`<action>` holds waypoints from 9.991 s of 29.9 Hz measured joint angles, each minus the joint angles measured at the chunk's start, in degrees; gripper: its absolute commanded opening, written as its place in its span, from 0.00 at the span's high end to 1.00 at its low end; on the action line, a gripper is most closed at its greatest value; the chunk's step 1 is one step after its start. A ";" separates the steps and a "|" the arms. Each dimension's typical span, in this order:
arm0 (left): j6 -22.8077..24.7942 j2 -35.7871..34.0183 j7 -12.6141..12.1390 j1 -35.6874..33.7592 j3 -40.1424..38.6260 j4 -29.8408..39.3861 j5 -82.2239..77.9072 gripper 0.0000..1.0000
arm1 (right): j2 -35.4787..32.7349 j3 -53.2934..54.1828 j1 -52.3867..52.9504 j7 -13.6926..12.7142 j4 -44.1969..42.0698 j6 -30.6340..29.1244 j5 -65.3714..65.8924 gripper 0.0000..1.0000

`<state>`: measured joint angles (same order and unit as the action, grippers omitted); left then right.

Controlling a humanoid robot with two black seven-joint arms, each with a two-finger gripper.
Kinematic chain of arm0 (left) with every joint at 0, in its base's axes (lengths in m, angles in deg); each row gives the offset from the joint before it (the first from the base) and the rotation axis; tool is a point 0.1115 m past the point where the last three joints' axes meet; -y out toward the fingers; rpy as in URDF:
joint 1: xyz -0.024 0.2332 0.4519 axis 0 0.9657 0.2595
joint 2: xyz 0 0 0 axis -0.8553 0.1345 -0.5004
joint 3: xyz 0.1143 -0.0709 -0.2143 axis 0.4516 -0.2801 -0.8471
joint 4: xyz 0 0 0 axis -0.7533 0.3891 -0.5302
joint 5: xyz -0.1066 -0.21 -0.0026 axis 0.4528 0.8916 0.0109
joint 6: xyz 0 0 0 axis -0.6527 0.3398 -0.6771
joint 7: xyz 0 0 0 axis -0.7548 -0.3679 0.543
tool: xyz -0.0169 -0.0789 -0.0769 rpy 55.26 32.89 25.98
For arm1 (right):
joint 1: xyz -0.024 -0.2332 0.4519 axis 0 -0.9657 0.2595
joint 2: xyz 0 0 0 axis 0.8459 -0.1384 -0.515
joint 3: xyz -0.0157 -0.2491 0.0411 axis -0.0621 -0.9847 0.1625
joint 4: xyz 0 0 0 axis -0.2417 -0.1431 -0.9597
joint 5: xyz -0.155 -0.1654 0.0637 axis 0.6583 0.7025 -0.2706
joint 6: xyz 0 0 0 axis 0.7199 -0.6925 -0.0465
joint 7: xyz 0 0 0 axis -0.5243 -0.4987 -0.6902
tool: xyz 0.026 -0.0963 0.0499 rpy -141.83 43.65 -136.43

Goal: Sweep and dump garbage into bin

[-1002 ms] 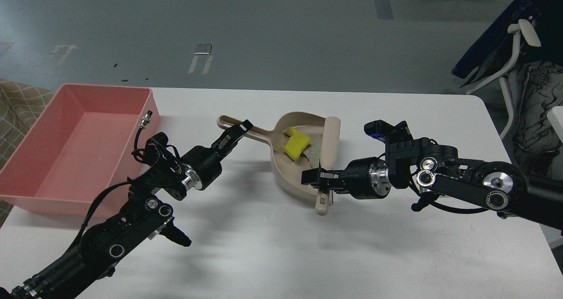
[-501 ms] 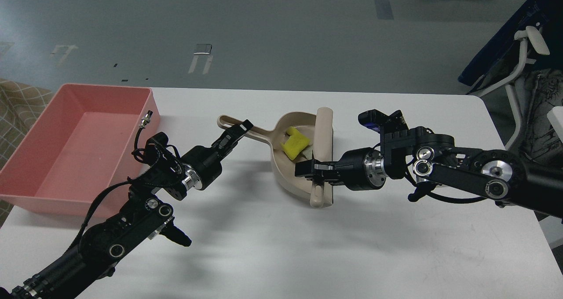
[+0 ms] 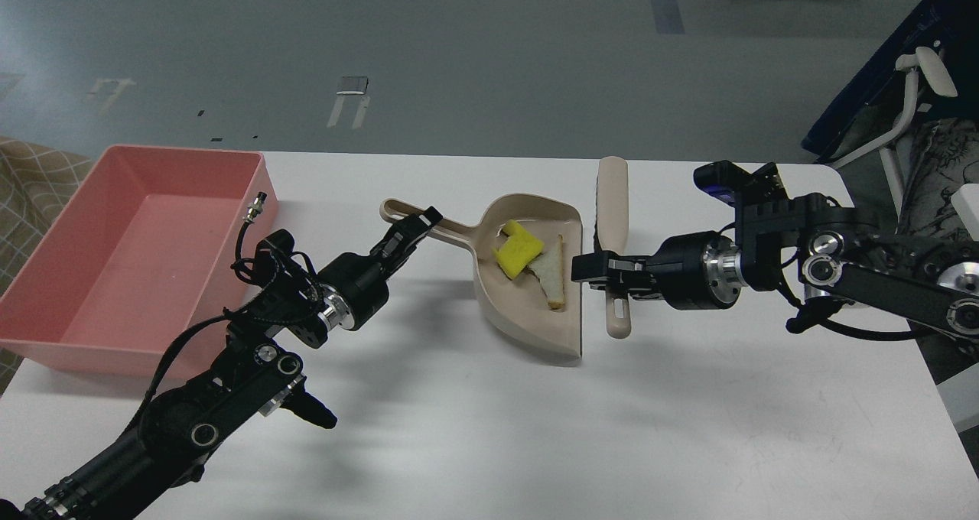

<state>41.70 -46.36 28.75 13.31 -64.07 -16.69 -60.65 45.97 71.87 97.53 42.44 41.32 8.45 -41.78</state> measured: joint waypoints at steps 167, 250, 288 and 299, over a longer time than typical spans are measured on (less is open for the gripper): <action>5.86 -6.63 -0.10 -8.22 6.91 -6.12 7.39 1.00 | -17.42 1.13 -11.07 1.14 8.49 0.24 3.44 1.00; 11.32 -10.10 3.97 -0.64 6.11 -2.27 7.77 0.02 | -13.53 3.18 -17.40 3.26 4.42 5.51 4.57 0.78; 13.58 -13.31 3.93 -0.91 5.67 1.12 8.09 0.02 | -17.34 6.87 -18.28 3.10 6.14 7.10 3.71 0.04; 18.14 -23.29 3.90 4.66 2.89 10.88 8.53 0.02 | -21.91 11.22 -18.28 2.90 10.14 6.61 3.39 0.00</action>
<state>59.83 -69.65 32.64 17.97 -61.19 -5.81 -52.12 24.06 83.10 79.25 45.34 51.47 15.06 -38.39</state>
